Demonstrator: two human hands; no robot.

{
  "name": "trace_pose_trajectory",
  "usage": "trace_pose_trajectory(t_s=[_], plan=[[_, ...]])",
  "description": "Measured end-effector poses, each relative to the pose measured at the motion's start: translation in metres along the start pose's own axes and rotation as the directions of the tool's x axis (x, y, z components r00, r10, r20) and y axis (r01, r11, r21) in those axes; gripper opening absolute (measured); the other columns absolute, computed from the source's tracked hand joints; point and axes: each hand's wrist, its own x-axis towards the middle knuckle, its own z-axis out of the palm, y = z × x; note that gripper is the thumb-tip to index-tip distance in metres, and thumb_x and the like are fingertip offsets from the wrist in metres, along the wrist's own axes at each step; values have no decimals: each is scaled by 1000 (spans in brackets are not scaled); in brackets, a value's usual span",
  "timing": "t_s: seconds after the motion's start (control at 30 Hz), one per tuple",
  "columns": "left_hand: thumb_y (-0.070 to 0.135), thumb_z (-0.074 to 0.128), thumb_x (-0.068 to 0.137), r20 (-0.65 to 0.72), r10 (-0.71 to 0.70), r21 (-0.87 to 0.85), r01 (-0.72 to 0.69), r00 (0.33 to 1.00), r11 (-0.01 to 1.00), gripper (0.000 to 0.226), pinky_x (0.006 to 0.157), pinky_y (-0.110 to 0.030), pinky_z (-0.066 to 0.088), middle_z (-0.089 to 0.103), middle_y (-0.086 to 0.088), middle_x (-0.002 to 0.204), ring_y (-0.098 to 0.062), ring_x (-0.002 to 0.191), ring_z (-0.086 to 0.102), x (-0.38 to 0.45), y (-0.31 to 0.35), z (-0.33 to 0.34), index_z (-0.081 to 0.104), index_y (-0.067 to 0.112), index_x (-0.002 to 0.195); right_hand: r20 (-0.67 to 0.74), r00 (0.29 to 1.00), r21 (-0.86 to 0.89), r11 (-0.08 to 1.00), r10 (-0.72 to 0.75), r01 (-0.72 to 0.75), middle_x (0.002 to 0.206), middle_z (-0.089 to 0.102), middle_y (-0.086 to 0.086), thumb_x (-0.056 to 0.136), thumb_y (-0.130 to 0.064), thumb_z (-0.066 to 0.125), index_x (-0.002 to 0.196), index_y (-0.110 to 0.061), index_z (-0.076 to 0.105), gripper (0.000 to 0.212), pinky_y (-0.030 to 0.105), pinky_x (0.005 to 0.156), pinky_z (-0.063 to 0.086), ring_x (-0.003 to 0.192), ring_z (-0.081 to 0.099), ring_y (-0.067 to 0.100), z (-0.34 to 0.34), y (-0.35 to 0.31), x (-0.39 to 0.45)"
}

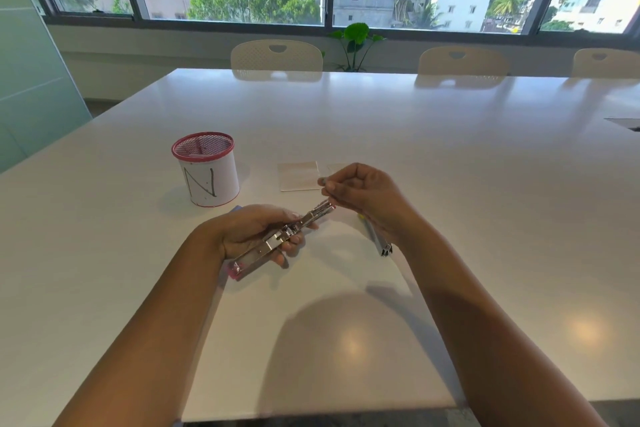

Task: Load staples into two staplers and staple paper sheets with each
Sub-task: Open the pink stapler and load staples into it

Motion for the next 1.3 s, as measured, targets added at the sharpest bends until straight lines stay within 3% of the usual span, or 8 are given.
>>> trace_pose_trajectory(t_s=[0.17, 0.33, 0.53, 0.67, 0.77, 0.9, 1.1, 1.3], plan=[[9, 45, 81, -76, 146, 113, -137, 986, 984, 41, 51, -25, 46, 54, -13, 76, -16, 58, 50, -6, -1, -1, 41, 1, 121, -21, 998, -233, 971, -55, 49, 67, 72, -12, 75, 3, 70, 87, -17, 69, 23, 13, 71, 52, 70, 67, -1, -2, 3, 2], [14, 52, 88, -119, 193, 334, -144, 974, 931, 32, 59, -27, 53, 63, -15, 94, -14, 63, 59, -11, 3, -6, 51, 2, 117, -2, 981, -644, 750, -196, 149, 77, 62, -16, 76, -11, 74, 95, -15, 73, 20, 19, 75, 49, 71, 61, 2, 1, 11, 2], [43, 79, 55, -106, 184, 464, -115, 977, 878, 67, 62, -22, 55, 71, 1, 81, -10, 65, 62, -13, 5, -11, 62, 7, 108, 222, 903, -794, 468, -369, 387, 89, 64, -6, 77, -14, 73, 97, -16, 75, 20, 2, 67, 37, 73, 52, -6, 6, 6, -4], [39, 72, 64, -118, 177, 495, -97, 977, 864, 48, 60, -21, 54, 71, 2, 79, -8, 63, 62, -12, 4, -11, 65, 9, 101, 267, 907, -826, 408, -325, 390, 87, 68, -3, 76, -17, 74, 94, -19, 75, 18, 4, 63, 36, 70, 49, 0, 7, 8, -4], [50, 75, 58, -82, 158, 535, -91, 984, 840, 62, 59, -19, 51, 71, 2, 78, -8, 62, 61, -11, 4, -12, 65, 5, 100, 300, 922, -816, 436, -244, 380, 77, 59, -12, 75, -12, 75, 93, -16, 75, 19, 2, 61, 36, 64, 51, -7, 8, 9, -5], [34, 60, 71, -63, 100, 530, -52, 993, 847, 48, 56, -17, 49, 67, 5, 66, -5, 56, 57, -12, 2, -9, 59, -2, 102, 277, 949, -833, 454, -153, 317, 74, 55, -16, 73, -15, 77, 92, -17, 75, 19, 3, 59, 36, 60, 49, -4, 11, 11, -7], [53, 73, 63, -16, 81, 563, -58, 997, 824, 77, 58, -18, 51, 64, -1, 69, -8, 59, 58, -13, 0, -18, 58, -8, 107, 290, 952, -835, 459, -97, 302, 71, 51, -21, 74, -21, 76, 93, -20, 74, 19, 4, 59, 36, 63, 47, -2, 12, 11, -9], [51, 69, 67, 13, 81, 560, -74, 997, 825, 65, 56, -17, 50, 66, 2, 70, -6, 59, 58, -15, -1, -18, 61, -3, 103, 311, 949, -802, 519, -56, 294, 73, 55, -21, 75, -22, 75, 94, -22, 74, 19, 8, 59, 36, 66, 48, 1, 11, 15, -7]])
